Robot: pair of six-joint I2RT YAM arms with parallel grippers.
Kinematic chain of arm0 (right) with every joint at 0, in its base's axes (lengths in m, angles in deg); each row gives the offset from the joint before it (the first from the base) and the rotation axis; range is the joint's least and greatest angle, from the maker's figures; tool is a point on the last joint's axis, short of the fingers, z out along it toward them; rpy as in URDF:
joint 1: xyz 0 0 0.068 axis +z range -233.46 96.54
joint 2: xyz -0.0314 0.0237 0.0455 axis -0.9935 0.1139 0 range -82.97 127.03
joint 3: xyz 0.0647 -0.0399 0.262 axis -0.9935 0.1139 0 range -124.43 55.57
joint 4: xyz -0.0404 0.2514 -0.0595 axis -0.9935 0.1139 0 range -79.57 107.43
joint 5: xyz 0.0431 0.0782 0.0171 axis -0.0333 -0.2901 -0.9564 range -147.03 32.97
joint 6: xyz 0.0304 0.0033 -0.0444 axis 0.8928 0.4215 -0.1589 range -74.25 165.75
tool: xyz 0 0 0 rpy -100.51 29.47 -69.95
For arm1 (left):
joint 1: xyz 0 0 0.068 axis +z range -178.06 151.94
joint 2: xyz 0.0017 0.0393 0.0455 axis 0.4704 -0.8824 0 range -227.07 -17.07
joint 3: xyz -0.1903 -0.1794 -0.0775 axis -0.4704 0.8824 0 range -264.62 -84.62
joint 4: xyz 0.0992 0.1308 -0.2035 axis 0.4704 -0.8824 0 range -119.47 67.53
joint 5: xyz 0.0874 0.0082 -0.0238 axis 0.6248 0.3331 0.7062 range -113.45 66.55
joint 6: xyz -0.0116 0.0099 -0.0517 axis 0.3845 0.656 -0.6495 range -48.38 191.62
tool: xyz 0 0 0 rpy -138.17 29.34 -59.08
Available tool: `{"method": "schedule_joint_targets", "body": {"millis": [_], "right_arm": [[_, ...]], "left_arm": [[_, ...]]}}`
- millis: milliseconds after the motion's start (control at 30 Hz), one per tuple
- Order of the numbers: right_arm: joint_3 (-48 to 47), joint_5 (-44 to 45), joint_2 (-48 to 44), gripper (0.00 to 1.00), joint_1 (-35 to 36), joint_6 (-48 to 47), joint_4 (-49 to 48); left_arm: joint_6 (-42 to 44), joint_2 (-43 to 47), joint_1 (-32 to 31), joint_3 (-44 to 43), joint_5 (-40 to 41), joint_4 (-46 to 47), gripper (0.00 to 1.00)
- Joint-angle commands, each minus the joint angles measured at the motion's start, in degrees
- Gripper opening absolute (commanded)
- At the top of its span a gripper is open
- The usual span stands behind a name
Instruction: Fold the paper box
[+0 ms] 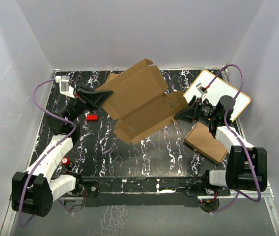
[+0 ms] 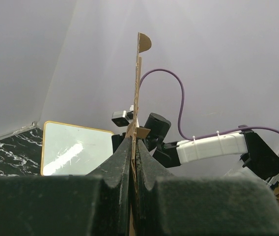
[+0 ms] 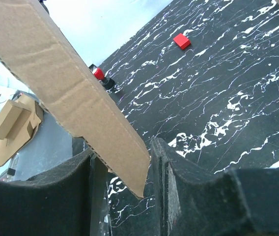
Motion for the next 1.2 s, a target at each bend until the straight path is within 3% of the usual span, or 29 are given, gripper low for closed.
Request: {"method": "schedule_joint_targets", "body": {"millis": [0,267,500,1000,1167], "right_arm": [[-1.5,0.4,0.0,0.44,-0.1,-2.4,0.1],[-1.9,-0.3,0.2,0.49,-0.7,0.3,-1.1],[-2.3,-1.3,1.5,0.49,0.4,8.7,-9.9],[-5.1,-1.6,-0.1,0.35,1.2,16.2,-10.0],[-6.0,-0.9,-1.0,0.26,1.3,18.3,-9.9]], "left_arm": [[-1.0,0.6,0.2,-1.6,0.7,4.4,0.0],[-1.4,0.6,0.2,-1.5,1.3,4.8,0.0],[-1.9,-0.5,0.2,-2.8,2.4,5.6,0.0],[-0.9,-0.1,0.8,-4.7,6.2,3.9,0.0],[-0.9,-0.7,1.0,-5.3,7.5,3.4,0.0]]}}
